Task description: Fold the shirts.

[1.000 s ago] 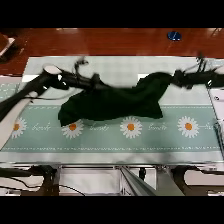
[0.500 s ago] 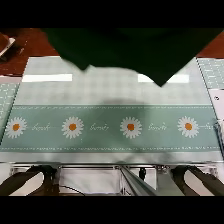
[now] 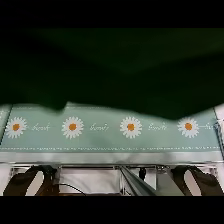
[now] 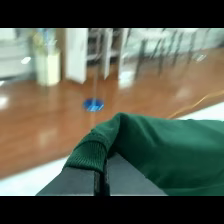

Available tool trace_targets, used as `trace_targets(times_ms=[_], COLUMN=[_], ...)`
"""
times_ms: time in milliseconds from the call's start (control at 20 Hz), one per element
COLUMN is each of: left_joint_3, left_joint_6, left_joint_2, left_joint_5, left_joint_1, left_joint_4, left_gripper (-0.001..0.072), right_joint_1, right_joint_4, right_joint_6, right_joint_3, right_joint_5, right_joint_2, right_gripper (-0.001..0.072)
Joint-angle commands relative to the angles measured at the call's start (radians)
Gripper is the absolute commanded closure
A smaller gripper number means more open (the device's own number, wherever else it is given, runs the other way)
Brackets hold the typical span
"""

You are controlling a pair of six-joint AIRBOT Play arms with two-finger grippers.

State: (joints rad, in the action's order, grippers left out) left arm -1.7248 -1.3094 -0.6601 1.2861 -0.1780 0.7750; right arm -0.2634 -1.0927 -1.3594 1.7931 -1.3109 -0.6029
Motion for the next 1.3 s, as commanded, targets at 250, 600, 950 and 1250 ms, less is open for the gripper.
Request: trace_targets(times_ms=[250, 600, 950, 1250], left_joint_3=[0.596, 1.134, 0.871, 0.694], left_joint_6=[-0.065, -0.011, -0.009, -0.012], left_joint_2=[0.104, -0.157, -0.616, -0.664], left_joint_5=[0.079, -0.646, -0.887, -0.589], left_joint_1=[0.001, 0.191, 0.271, 0.182], left_joint_4=[0.067, -0.028, -0.08, -0.006], left_gripper=[0.069, 0.069, 0.0689, 0.0198], right_joint_1=[0.001, 0.002, 0.002, -0.022], right_joint_4=[0.124, 0.332, 0.499, 0.442], right_joint_6=[-0.005, 0.179, 0.114, 0.067], right_joint_3=[-0.502, -0.695, -0.383, -0.29], right_joint_5=[0.005, 0.236, 0.285, 0.187], right_joint_2=[0.023, -0.399, -0.994, -1.105], right_gripper=[0.0683, 0.0683, 0.0683, 0.0299])
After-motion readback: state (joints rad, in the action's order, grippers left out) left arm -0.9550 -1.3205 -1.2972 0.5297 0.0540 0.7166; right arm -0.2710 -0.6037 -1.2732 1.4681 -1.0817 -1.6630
